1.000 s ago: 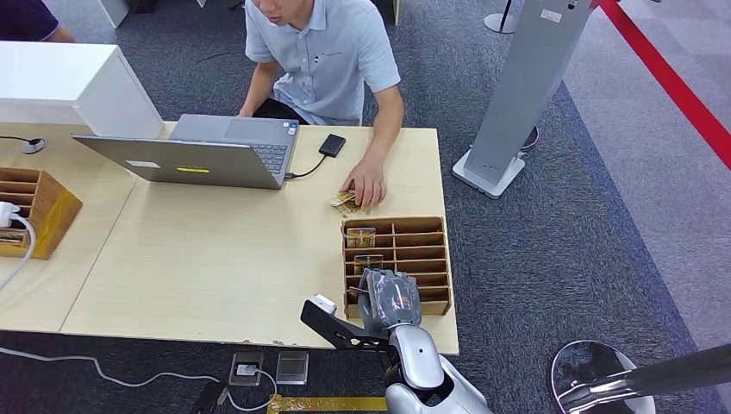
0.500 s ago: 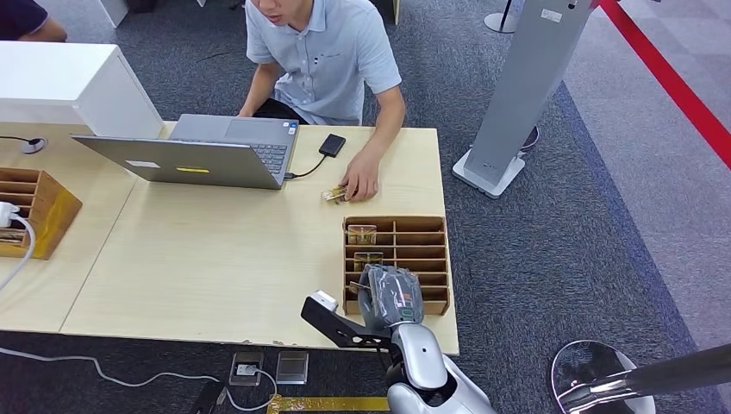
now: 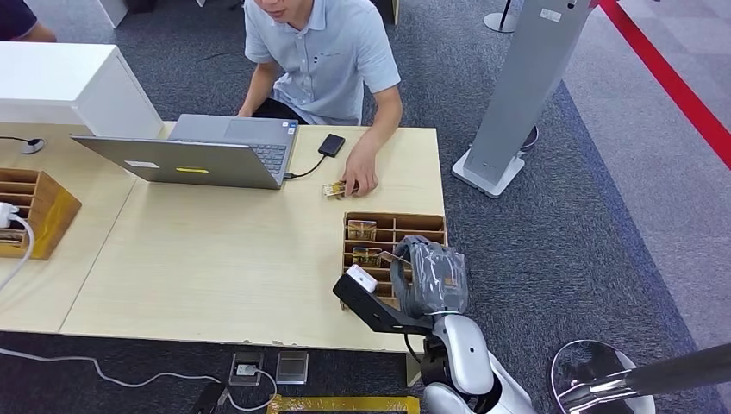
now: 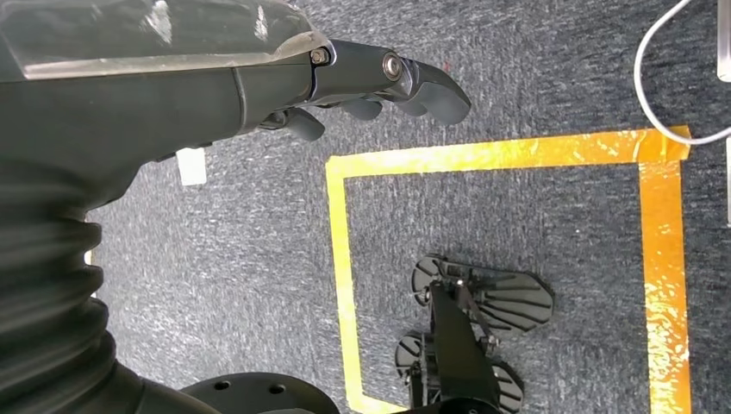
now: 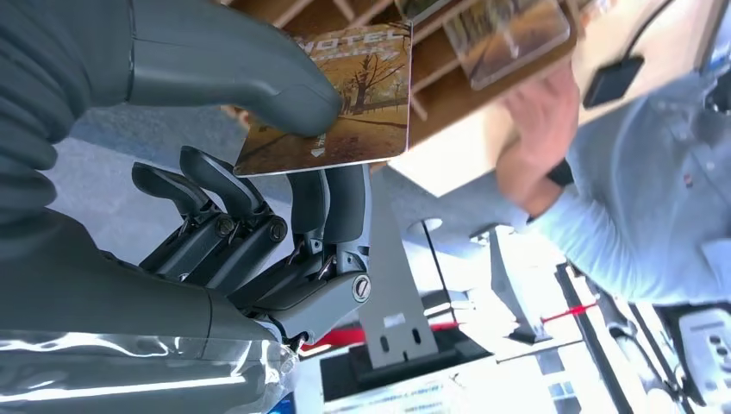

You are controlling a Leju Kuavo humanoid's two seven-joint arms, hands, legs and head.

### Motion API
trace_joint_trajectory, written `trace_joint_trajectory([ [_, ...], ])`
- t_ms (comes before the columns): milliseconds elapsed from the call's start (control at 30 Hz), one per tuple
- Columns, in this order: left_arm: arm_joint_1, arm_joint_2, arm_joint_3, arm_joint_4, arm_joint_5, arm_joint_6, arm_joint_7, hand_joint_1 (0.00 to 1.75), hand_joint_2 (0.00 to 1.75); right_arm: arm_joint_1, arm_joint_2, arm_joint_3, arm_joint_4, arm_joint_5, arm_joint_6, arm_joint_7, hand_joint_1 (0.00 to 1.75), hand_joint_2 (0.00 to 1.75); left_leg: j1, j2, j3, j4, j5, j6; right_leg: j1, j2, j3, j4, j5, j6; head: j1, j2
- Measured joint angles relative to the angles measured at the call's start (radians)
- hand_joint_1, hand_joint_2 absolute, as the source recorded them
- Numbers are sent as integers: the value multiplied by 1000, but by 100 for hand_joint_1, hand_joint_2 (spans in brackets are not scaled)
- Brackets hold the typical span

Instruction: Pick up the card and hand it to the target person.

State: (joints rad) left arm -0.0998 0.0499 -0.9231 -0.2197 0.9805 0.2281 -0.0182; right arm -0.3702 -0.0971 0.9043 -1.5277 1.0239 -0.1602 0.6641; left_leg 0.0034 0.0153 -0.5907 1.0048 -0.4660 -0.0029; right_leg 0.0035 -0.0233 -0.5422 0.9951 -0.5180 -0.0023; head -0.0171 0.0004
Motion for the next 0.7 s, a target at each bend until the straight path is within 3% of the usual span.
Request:
trace_joint_trajectory([
  [167, -1, 0, -13, 0, -22, -10, -1, 0, 175, -20, -32, -42, -51, -4, 0, -17, 175, 175, 0, 0, 0, 0, 0, 0, 0, 0, 0, 0, 0, 0, 0, 0],
  [300, -14, 0, -27, 0, -52, -21, 14, 0, 175, -109, -41, -71, -18, -88, -4, -70, 175, 175, 0, 0, 0, 0, 1, 0, 0, 0, 1, 0, 1, 1, 0, 0],
  [467, -43, 0, -42, 0, -84, -25, 43, 0, 175, -286, -25, -86, 153, -252, -31, -166, 175, 175, 0, 0, 0, 0, 2, 0, 0, 0, 1, 1, 2, 1, 0, 0],
  [700, -60, 0, -51, 0, -92, -25, 53, 0, 175, -475, 72, -76, 497, -281, -48, -248, 175, 175, 0, -1, -1, 0, 2, 0, 0, -1, 0, 1, 2, 1, 0, 0],
])
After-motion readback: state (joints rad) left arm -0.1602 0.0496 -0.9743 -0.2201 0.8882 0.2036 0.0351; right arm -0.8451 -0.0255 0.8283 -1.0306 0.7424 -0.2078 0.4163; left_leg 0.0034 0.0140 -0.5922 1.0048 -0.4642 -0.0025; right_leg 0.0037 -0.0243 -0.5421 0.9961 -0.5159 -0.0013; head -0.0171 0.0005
